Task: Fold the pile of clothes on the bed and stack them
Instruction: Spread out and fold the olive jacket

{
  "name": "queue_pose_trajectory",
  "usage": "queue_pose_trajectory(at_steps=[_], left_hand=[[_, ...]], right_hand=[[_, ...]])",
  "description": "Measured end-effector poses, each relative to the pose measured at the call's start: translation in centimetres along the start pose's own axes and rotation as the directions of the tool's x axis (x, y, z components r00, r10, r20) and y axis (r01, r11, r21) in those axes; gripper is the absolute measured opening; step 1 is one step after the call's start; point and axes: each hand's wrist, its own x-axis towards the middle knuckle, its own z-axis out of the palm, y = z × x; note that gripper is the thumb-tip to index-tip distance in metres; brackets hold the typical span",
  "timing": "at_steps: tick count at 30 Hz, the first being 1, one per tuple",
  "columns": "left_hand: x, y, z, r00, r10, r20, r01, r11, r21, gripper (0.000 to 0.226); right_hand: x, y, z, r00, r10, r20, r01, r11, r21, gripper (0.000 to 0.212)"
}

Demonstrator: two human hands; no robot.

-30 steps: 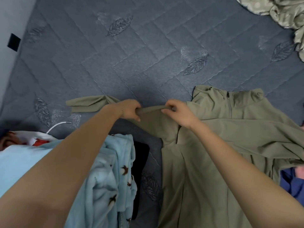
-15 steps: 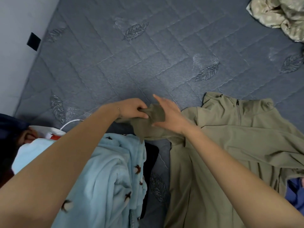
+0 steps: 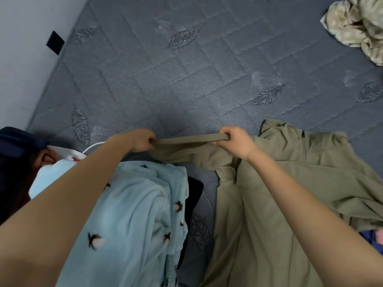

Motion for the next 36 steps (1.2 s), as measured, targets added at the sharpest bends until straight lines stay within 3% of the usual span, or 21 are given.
queue_pose_trajectory(at_steps=[4, 8, 12, 14, 19, 22, 26, 28, 33, 36], left_hand=[[-0.5, -0.7, 0.2, 0.995, -0.049, -0.086, 0.045, 0.997, -0.057, 0.022], [-1.4, 1.5, -0.7, 0.978, 0.045, -0.203, -0.112, 0.936, -0.333, 0.019], [-2.6, 6.3, -1.7, 0.970, 0.061, -0.233, -0.194, 0.774, -0.603, 0.022], [-2.8, 9.1, -1.6, 0.982, 0.072, -0.175, -0.173, 0.711, -0.682, 0.022], [-2.1, 16.5, 0.3, 0.997, -0.007, -0.078, -0.063, 0.526, -0.848, 0.024], [-0.8, 20.9, 3.0, 0.994, -0.063, -0.085, -0.046, 0.460, -0.887, 0.020], [0.7, 26.9, 6.1, 0.992, -0.121, -0.022, 0.012, 0.270, -0.963, 0.018], [1.0, 29.6, 7.1, 0.991, -0.135, 0.015, 0.040, 0.188, -0.981, 0.013], [1.4, 34.9, 9.5, 0.999, -0.035, 0.010, 0.017, 0.201, -0.979, 0.023], [1.8, 37.6, 10.5, 1.000, -0.008, -0.005, -0.003, 0.192, -0.981, 0.031]], right_hand=[[-0.3, 1.9, -1.3, 0.983, 0.133, -0.123, -0.140, 0.989, -0.046, 0.038], [-0.8, 3.2, -1.5, 0.984, 0.130, -0.122, -0.141, 0.986, -0.085, 0.018], [-2.2, 3.2, -1.0, 0.986, 0.046, -0.161, -0.053, 0.998, -0.036, 0.061], [-3.2, 2.8, -1.0, 0.988, 0.031, -0.154, -0.020, 0.997, 0.071, 0.065], [-8.5, 2.4, -2.3, 0.993, -0.021, 0.117, 0.001, 0.986, 0.165, 0.083], [-12.0, 4.1, -3.1, 0.987, -0.065, 0.146, 0.028, 0.969, 0.244, 0.082], [-15.0, 8.5, -3.0, 0.991, -0.005, 0.133, -0.030, 0.966, 0.257, 0.121], [-16.2, 10.7, -3.2, 0.998, 0.021, 0.062, -0.036, 0.966, 0.258, 0.113], [-18.3, 15.8, -4.3, 0.954, 0.001, -0.300, 0.049, 0.986, 0.159, 0.052], [-19.0, 18.7, -6.0, 0.909, 0.094, -0.405, 0.020, 0.963, 0.268, 0.032]])
